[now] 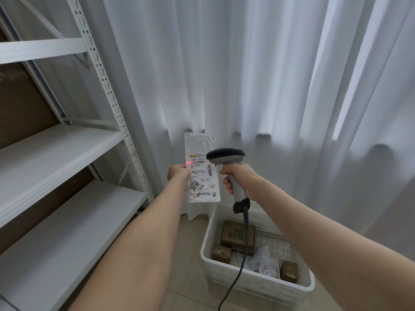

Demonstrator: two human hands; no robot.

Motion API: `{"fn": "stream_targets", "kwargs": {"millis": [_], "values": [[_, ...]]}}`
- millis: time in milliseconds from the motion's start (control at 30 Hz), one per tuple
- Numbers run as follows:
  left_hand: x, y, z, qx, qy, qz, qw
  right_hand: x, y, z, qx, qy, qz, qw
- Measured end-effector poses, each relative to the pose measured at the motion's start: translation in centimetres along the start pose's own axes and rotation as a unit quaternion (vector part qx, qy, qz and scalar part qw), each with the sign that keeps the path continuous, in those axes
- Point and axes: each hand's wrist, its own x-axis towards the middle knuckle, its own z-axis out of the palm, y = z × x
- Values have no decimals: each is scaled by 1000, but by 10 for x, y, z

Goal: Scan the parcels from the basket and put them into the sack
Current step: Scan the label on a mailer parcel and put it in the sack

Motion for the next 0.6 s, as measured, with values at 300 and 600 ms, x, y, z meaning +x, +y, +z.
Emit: {"fn": "stream_targets", "kwargs": {"millis": [300, 600], "values": [[-3, 0, -7, -1, -3, -5, 1000, -4, -1, 9, -13, 3, -3, 1000], [-11, 3, -9, -18, -4, -8, 1000, -3, 0, 13, -15, 13, -4, 1000]]}}
